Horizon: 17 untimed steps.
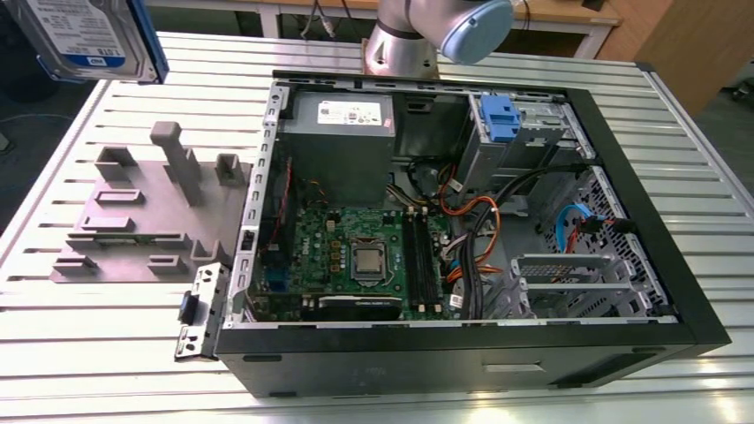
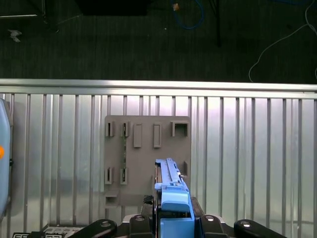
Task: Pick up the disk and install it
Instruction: 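Pick up the disk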
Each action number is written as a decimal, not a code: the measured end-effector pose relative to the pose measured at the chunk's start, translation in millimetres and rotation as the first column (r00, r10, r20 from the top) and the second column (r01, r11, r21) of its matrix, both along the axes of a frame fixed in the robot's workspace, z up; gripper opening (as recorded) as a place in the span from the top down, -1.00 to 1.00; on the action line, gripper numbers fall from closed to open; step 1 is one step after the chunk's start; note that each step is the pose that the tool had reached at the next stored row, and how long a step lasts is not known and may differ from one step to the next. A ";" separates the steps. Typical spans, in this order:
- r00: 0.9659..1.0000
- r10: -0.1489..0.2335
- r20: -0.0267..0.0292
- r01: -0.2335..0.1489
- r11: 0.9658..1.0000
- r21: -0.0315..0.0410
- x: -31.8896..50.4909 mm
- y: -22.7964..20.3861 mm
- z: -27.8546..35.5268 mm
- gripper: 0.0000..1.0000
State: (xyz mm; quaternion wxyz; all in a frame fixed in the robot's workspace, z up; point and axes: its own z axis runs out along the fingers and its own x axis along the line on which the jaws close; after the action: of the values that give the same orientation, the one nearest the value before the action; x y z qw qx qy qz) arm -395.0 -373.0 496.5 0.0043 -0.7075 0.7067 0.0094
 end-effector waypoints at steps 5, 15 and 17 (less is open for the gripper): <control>1.000 0.000 0.000 0.000 1.000 0.000 1.3 -2.3 0.0 0.26; 1.000 0.000 0.000 0.000 1.000 0.000 1.5 -3.4 0.0 0.26; 1.000 0.000 0.000 0.000 1.000 0.000 1.5 -3.5 0.0 0.26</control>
State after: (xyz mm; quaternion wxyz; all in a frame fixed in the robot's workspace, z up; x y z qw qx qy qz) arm -393.5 -376.5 496.5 0.0043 -0.7075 0.7067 0.0094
